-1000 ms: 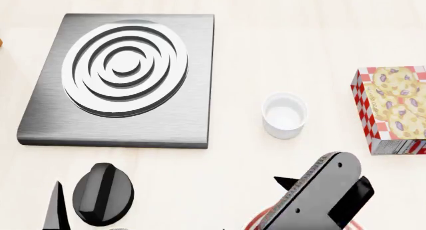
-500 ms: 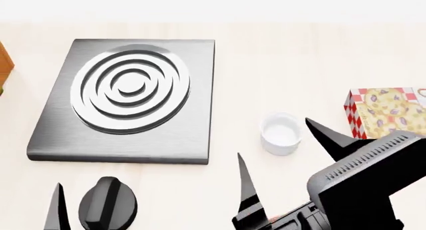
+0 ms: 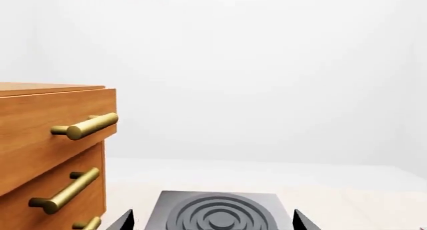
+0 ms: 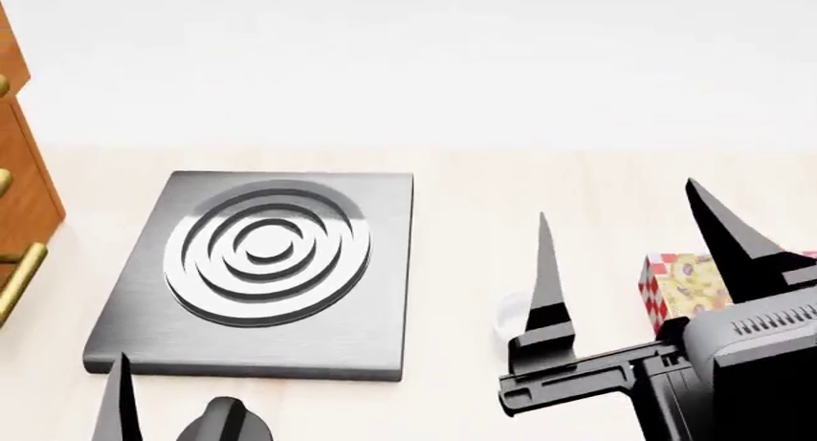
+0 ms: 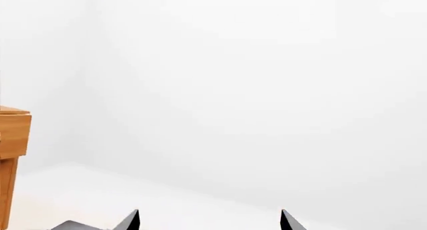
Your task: Pick the akita bowl on the ramekin and place it on the plate.
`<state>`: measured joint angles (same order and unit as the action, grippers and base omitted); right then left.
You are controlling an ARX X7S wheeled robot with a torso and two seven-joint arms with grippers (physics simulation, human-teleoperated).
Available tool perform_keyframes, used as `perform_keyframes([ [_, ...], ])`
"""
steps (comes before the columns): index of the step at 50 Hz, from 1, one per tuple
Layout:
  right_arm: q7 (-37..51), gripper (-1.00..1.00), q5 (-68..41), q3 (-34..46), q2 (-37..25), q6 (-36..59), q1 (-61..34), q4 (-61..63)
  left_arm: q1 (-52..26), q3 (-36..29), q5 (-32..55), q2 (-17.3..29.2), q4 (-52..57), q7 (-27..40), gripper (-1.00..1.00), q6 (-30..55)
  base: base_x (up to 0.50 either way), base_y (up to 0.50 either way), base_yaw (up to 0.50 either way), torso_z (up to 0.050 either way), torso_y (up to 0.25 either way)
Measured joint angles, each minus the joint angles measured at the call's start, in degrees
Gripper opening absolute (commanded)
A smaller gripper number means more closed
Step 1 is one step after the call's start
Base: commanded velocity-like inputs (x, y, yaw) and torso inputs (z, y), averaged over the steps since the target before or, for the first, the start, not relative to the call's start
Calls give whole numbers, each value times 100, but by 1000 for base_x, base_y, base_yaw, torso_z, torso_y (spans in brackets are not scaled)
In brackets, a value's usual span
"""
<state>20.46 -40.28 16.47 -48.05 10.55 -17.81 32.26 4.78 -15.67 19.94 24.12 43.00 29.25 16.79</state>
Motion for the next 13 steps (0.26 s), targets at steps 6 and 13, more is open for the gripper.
perform_keyframes([
  [6, 11, 100, 134, -65, 132, -288, 128, -114, -5, -11, 11, 6, -10, -5, 100, -15, 0, 0, 0, 0, 250],
  [13, 31, 100, 254, -159, 270, -613, 285, -227, -3, -15, 23, 17, -8, -5, 100, -33, 0, 0, 0, 0, 250],
])
